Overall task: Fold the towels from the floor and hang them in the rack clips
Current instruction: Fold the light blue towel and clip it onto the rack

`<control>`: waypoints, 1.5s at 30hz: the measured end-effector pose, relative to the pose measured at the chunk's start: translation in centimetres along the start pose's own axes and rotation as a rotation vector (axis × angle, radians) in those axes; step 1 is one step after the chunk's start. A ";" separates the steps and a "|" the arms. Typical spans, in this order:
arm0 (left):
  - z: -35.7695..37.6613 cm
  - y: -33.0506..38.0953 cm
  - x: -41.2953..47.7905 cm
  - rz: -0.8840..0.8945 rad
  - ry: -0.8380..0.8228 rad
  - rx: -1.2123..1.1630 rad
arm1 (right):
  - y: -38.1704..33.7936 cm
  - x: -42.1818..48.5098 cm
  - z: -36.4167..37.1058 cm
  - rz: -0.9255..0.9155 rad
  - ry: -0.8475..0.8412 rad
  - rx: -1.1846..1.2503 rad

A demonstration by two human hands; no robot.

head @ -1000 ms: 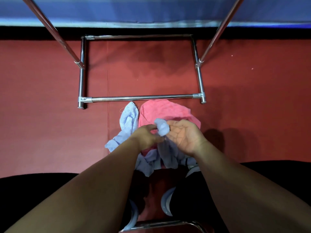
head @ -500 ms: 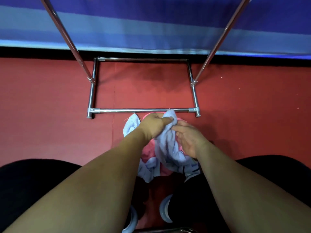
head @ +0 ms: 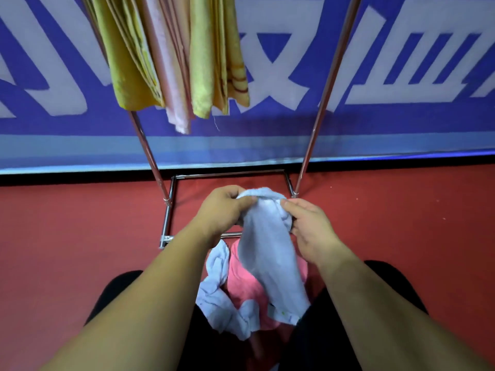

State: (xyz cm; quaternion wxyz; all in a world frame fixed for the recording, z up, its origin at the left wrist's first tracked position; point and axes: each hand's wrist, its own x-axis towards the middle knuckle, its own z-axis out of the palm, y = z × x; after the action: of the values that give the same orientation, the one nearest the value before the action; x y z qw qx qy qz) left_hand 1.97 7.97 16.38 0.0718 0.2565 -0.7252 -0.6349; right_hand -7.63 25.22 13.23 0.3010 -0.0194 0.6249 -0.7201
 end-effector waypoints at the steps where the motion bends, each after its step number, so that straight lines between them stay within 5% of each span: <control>1: -0.1 0.7 -0.4 0.030 0.016 -0.019 | -1.0 -0.4 0.6 -0.042 -0.004 0.002; 10: -1.0 3.6 -1.4 0.134 0.145 -0.088 | -6.2 0.1 2.8 -0.334 0.042 -0.088; 14: -1.8 5.1 -0.9 0.115 0.180 -0.321 | -6.9 -0.3 3.3 -0.403 -0.035 -0.107; 21: -1.8 5.0 1.1 -0.034 0.133 -0.426 | -7.2 0.7 2.6 -0.311 -0.117 -0.386; 31: -0.9 5.1 2.6 -0.134 0.006 -0.551 | -6.6 1.5 2.2 -0.223 0.033 -0.331; 36: -0.6 5.3 2.8 -0.176 0.073 -0.761 | -6.1 1.1 2.8 -0.376 -0.044 -0.553; 39: -0.7 5.4 2.8 -0.184 0.080 -0.831 | -5.6 0.6 3.3 -0.298 -0.203 -0.631; 45: -0.5 6.3 2.1 -0.156 -0.021 -0.926 | -4.5 0.2 4.3 -0.429 -0.138 -0.804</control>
State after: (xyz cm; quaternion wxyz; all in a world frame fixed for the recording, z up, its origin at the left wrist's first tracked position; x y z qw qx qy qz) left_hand -1.40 6.96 22.03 0.1235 0.2448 -0.3449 -0.8977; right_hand -7.92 21.45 18.18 0.1547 -0.3114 0.8149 -0.4637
